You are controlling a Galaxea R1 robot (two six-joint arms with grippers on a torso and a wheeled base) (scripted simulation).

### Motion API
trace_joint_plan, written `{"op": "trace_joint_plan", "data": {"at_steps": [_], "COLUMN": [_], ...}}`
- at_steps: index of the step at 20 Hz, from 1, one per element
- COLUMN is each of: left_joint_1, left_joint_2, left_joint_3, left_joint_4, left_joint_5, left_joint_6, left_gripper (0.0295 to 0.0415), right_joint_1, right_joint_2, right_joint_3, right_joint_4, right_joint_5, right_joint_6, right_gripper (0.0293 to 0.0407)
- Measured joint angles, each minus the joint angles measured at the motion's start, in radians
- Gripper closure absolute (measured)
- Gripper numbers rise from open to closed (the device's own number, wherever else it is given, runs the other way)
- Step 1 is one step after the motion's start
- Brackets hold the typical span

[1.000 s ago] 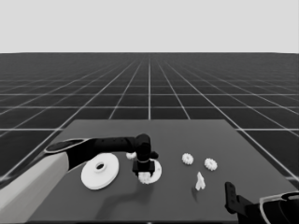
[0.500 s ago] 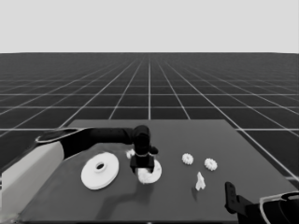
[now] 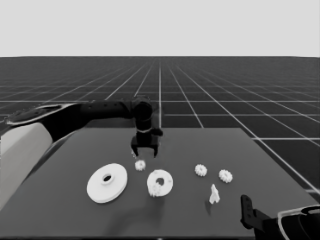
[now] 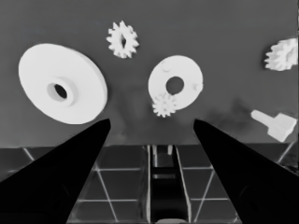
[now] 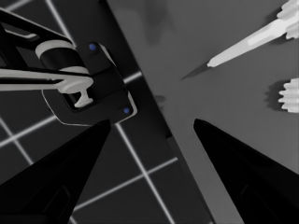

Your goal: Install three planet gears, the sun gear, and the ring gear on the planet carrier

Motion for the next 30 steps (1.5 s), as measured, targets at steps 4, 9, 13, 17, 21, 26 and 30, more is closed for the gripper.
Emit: {"op": "trace_joint_plan", "data": {"at_steps": [4,9,13,17,21,26,30], "left_joint_1": [0.006,0.008,0.320,0.351,0.351,0.351,0.265], "left_joint_2": [0.012,0.033,0.093,0.126,0.130,0.131,0.028], "left_joint_3": [-0.374,-0.444,-0.600,-0.682,-0.693,-0.695,-0.439], "left_joint_4": [0.010,0.012,0.255,0.269,0.271,0.272,0.205], "left_joint_5": [0.009,0.010,-0.183,-0.215,-0.219,-0.221,-0.099], "left_joint_6": [0.334,0.385,0.464,0.506,0.512,0.512,0.381], "left_gripper": [0.0326,0.0326,0.0326,0.0326,0.0397,0.0398,0.0398], "right_joint_1": [0.000,0.000,0.000,0.000,0.000,0.000,0.000], "right_joint_2": [0.000,0.000,0.000,0.000,0.000,0.000,0.000], "right_joint_3": [0.000,0.000,0.000,0.000,0.000,0.000,0.000], "right_joint_4": [0.000,0.000,0.000,0.000,0.000,0.000,0.000], "right_joint_5": [0.000,0.000,0.000,0.000,0.000,0.000,0.000], "right_joint_6": [0.000,0.000,0.000,0.000,0.000,0.000,0.000], "right_gripper": [0.0315,0.0315,0.0315,0.0315,0.0315,0.0315,0.0315]}}
